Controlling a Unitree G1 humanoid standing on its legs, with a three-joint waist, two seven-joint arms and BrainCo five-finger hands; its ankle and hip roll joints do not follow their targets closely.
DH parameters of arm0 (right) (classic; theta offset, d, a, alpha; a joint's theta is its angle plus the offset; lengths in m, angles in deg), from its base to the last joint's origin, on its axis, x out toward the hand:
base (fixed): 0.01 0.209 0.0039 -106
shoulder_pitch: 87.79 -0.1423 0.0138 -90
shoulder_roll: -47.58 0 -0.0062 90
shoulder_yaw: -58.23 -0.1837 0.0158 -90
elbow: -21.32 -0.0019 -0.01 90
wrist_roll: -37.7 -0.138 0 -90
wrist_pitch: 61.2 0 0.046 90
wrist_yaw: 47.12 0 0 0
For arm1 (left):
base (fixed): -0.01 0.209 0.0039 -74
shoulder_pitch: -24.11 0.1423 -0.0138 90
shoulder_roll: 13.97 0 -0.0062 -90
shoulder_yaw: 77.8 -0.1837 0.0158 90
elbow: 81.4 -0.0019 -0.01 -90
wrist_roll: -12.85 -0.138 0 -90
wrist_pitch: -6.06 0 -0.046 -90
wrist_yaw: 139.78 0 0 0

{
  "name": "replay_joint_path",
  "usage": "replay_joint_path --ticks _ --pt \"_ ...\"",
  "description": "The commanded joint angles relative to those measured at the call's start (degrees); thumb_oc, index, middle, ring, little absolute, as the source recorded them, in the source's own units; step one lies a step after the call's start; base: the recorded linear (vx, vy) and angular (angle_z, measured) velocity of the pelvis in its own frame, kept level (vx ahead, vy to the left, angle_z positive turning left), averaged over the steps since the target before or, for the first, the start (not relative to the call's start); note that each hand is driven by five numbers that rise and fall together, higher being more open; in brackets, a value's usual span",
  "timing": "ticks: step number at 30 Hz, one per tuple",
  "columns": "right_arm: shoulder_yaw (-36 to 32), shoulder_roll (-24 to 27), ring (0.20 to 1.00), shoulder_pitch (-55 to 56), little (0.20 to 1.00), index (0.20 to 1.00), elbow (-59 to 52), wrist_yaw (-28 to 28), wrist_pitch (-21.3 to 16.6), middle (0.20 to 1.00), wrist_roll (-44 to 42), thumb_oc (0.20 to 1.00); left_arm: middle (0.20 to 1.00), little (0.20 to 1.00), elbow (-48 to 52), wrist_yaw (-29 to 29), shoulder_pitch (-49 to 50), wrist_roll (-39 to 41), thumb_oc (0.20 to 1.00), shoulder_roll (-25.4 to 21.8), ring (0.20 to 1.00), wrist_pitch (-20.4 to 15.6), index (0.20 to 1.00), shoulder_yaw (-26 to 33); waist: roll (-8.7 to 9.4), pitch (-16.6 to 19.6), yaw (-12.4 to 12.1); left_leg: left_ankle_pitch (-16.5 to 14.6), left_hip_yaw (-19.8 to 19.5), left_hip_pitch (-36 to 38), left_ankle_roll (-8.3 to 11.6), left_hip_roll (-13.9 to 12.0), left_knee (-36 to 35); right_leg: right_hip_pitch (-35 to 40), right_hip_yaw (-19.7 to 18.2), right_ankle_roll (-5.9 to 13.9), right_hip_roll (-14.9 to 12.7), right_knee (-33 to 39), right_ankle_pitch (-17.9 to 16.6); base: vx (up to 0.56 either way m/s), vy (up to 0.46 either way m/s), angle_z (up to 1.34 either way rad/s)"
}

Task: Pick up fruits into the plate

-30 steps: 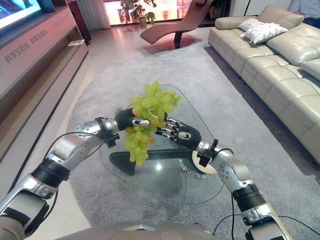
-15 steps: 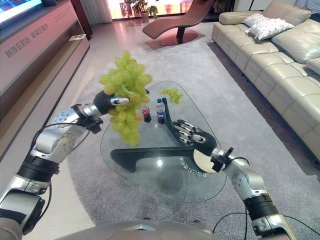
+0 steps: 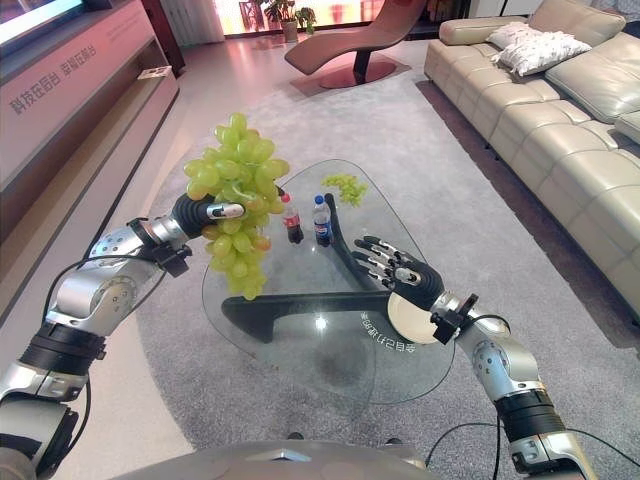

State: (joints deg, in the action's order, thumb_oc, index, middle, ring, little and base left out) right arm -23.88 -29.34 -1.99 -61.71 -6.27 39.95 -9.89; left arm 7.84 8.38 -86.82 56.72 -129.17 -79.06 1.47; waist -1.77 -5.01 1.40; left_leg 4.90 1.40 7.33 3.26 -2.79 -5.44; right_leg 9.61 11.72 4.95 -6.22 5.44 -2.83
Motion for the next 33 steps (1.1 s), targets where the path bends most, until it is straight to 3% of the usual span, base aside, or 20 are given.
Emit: replay_joint_path --ticks 1,17,33 --pt "2.9 -0.6 1.000 -5.7 1.000 1.000 0.6 0.6 -1.6 1.000 0.2 1.000 0.200 0.200 1.5 0.2 -7.9 5.2 0.200 -0.3 0.200 -4.4 0.200 1.6 1.71 0.7 -1.0 -8.3 3.4 5.4 -0.17 0.9 0.4 1.7 -2.0 2.76 -2.2 -0.4 2.0 0.00 0.000 0.00" --pt "17.0 -6.7 1.000 -14.9 1.000 1.000 -0.5 -0.8 6.0 1.000 3.9 1.000 0.200 0.200 4.7 2.6 -15.6 5.3 0.200 6.9 0.200 -1.6 0.200 -8.0 1.88 0.8 -1.6 -8.4 3.1 6.1 -0.33 1.2 0.4 2.3 -2.7 2.40 -2.1 -0.4 2.1 0.00 0.000 0.00" --pt "21.3 -9.9 1.000 -17.0 1.000 1.000 -3.7 -2.8 6.0 1.000 2.7 1.000 0.200 0.200 6.5 2.3 -13.9 7.7 0.200 12.1 0.200 1.7 0.200 -11.6 2.11 0.9 -1.9 -8.6 3.1 6.3 -0.74 1.5 0.7 2.4 -3.4 2.27 -2.0 -0.4 2.0 0.00 0.000 0.00"
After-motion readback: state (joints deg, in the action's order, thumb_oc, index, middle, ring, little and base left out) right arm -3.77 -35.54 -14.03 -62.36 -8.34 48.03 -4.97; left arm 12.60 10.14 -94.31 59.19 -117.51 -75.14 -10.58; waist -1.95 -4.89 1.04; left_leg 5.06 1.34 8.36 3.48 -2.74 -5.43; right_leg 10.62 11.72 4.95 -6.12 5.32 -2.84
